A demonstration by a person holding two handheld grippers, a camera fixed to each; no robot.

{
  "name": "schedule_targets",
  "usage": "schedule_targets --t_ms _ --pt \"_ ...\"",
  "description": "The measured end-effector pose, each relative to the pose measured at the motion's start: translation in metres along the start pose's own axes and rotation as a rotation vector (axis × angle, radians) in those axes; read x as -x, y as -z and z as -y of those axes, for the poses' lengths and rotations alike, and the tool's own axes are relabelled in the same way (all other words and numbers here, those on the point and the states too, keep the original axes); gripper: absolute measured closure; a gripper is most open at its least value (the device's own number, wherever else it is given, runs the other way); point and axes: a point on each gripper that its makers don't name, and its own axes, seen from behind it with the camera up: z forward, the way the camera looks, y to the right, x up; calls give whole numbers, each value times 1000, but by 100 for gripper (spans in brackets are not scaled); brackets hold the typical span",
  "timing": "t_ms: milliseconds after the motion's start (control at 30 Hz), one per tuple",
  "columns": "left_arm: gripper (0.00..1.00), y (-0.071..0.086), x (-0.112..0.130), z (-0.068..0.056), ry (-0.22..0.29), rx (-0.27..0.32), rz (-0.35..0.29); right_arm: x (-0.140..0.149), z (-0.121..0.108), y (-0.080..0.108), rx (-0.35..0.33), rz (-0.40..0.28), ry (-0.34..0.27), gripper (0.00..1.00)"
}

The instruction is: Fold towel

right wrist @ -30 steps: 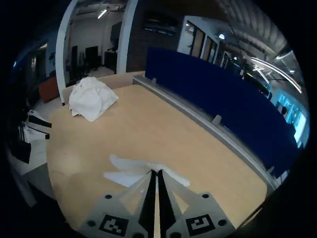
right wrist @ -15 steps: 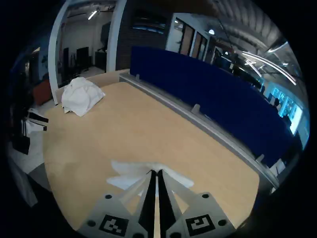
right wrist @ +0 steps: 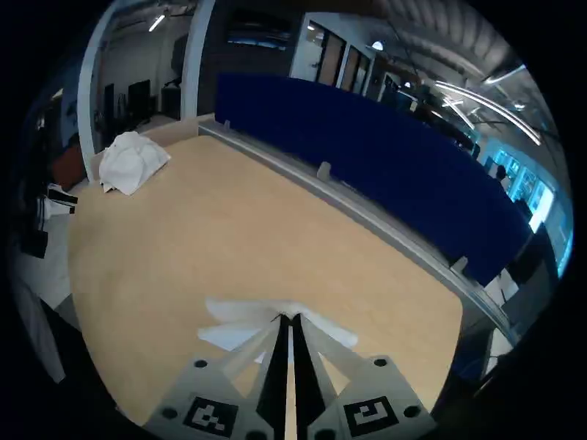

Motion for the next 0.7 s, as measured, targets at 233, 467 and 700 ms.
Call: schedule_targets --t_ms 233,467,700 --pt "11 -7 -1 -11 -4 -6 16 25 -33 -1 10 26 -16 97" --pt "11 -13 -3 -21 -9 -7 27 46 -53 -3 11 50 -21 97" --pt "11 -18 -3 -31 -26 0 38 70 -59 -1 8 71 -34 97"
